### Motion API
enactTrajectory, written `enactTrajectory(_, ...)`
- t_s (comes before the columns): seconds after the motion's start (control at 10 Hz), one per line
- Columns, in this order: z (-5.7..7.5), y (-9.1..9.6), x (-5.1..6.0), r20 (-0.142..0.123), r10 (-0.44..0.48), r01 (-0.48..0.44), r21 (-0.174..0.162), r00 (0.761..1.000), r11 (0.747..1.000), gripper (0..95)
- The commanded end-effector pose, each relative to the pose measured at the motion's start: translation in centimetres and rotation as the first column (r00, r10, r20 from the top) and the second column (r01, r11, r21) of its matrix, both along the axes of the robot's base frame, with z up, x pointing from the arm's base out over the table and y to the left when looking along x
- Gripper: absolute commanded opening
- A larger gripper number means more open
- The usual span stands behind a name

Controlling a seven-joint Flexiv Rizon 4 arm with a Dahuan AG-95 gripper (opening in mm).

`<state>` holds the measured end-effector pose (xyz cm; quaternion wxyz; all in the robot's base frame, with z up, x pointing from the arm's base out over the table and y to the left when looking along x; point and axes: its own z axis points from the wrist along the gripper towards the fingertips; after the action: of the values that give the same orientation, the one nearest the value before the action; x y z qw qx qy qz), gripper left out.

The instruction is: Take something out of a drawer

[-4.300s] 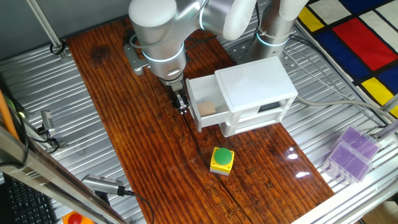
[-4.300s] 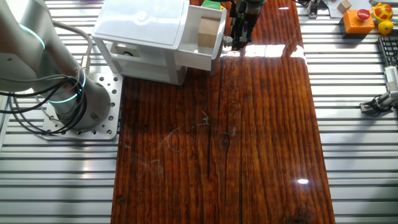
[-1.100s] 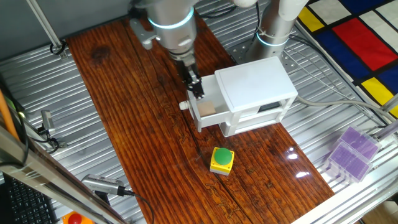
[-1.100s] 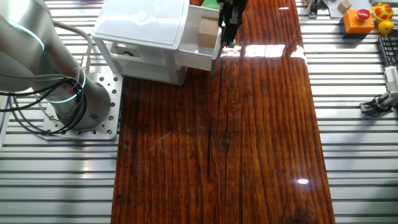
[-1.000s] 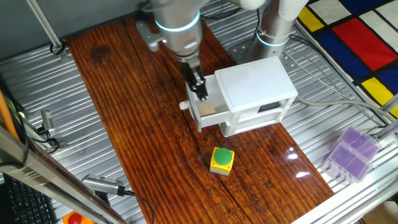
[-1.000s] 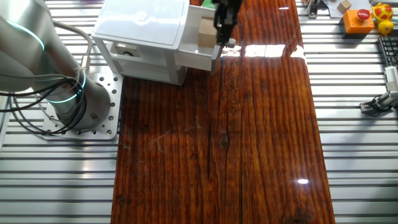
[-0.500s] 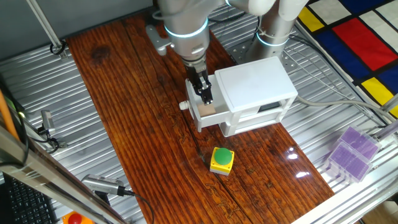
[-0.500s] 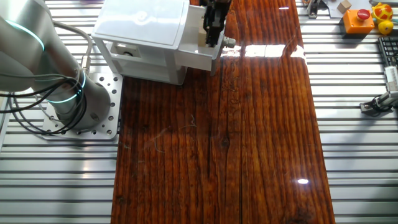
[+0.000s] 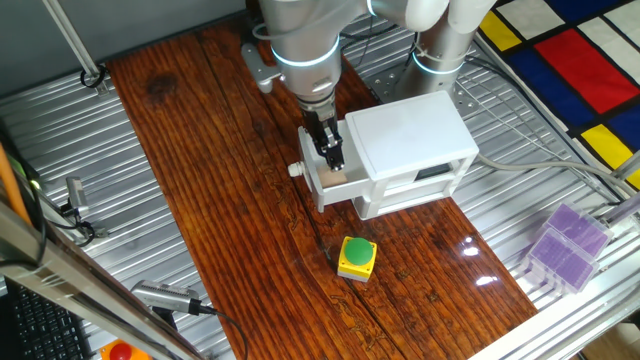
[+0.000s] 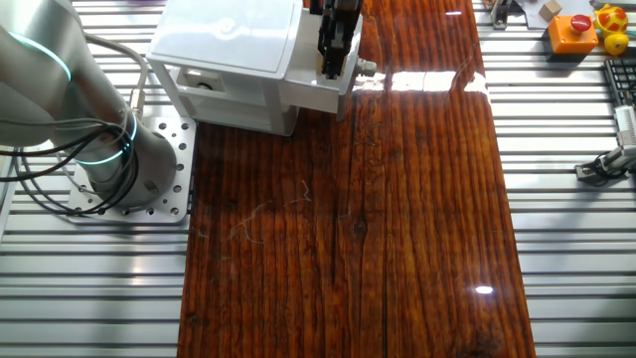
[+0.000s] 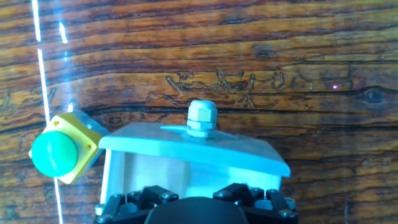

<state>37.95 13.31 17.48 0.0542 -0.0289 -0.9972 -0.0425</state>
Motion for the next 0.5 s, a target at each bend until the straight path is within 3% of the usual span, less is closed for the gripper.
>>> enactTrajectory(0.1, -0.04, -0.10, -0.19, 0.001, -0.001, 0.001, 0.002, 1.000, 1.000, 76.0)
enactTrajectory(0.2, -0.14, -0.10, -0.17, 0.004, 0.001, -0.001, 0.003, 1.000, 1.000, 95.0)
enactTrajectory(0.5, -0.29, -0.05, -0.19, 0.005, 0.000, 0.000, 0.002, 1.000, 1.000, 95.0)
